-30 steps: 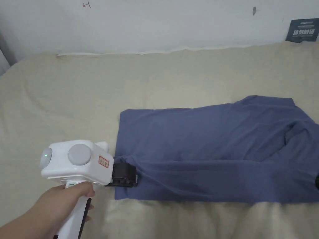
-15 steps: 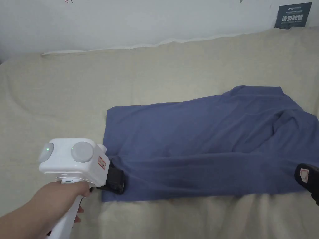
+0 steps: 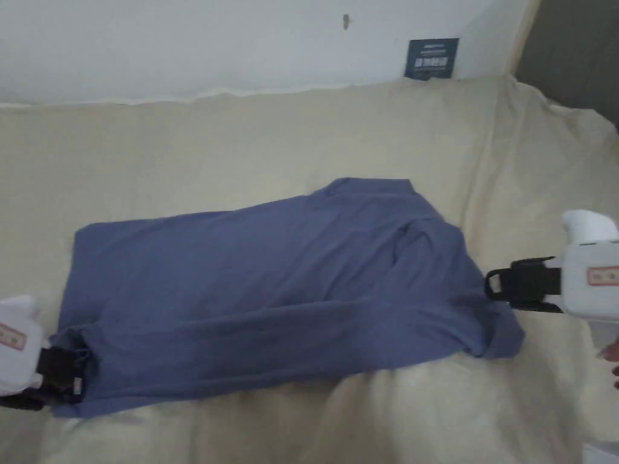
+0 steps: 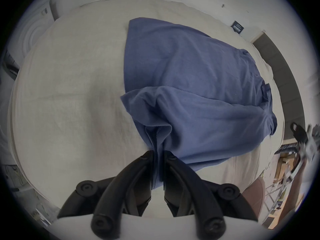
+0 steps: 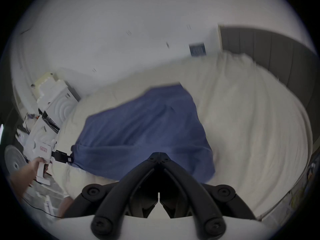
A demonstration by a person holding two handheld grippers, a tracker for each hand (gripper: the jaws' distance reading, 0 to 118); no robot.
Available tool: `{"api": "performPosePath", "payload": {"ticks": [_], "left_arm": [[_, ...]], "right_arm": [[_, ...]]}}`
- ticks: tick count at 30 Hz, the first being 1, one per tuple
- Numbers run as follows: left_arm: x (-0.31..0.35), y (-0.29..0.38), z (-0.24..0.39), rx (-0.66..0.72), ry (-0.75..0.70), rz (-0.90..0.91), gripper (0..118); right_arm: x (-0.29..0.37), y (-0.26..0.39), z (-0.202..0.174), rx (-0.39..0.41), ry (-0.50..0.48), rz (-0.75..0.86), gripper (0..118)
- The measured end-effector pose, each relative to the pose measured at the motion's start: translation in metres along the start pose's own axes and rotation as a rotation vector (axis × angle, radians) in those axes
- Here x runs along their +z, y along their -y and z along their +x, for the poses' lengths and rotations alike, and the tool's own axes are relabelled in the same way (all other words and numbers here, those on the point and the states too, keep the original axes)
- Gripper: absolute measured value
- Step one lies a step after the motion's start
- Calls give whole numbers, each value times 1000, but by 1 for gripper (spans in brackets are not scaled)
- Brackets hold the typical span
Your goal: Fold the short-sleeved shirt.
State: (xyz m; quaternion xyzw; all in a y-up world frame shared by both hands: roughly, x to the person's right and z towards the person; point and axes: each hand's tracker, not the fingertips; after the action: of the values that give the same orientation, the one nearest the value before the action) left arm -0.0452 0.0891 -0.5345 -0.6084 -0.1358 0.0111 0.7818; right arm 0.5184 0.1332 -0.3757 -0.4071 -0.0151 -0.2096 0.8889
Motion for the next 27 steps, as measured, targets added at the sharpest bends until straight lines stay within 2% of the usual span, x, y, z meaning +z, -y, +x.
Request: {"api": "performPosePath", "payload": {"ticks": [1, 2, 4, 5, 7, 10, 11, 12, 13, 14, 17, 22, 27], "left_arm": [[1, 1, 2, -21, -9, 2, 12], [2, 1, 4, -40, -19, 4, 12], [1, 1, 9, -52, -30, 2, 12], [2, 1, 9, -47, -31, 8, 12], [2, -1, 8, -34, -25, 17, 12], [4, 0, 7, -31, -25, 19, 12], [3, -2, 7, -33, -27, 14, 12], [3, -1, 7, -35, -29, 9, 12], [3, -1, 6, -36, -32, 5, 12], [2, -1, 6, -35, -36, 0, 12], [-2, -1, 4, -37, -36, -15, 12], [5, -3, 3, -36, -38, -7, 8], [30, -6, -6, -103, -97, 6, 6]], "right_arm": [[-8, -8, 9, -33, -17, -77, 8], [-15, -15, 16, -57, 12, -113, 33], [-34, -23, 23, -57, 98, -201, 111], [-41, -24, 27, -54, 121, -227, 117], [-49, -23, 33, -57, 132, -204, 114], [-62, -21, 46, -129, 187, -239, 111], [-66, -19, 50, -140, 170, -252, 107], [-69, -16, 53, -162, 170, -278, 94], [-71, -14, 54, -168, 172, -304, 43], [-72, -11, 56, -160, 162, -324, 0], [-73, -1, 52, -99, 198, -306, 3], [-57, -13, 46, -37, 170, -306, 3], [-21, -32, 39, 69, 160, -334, 3]]}}
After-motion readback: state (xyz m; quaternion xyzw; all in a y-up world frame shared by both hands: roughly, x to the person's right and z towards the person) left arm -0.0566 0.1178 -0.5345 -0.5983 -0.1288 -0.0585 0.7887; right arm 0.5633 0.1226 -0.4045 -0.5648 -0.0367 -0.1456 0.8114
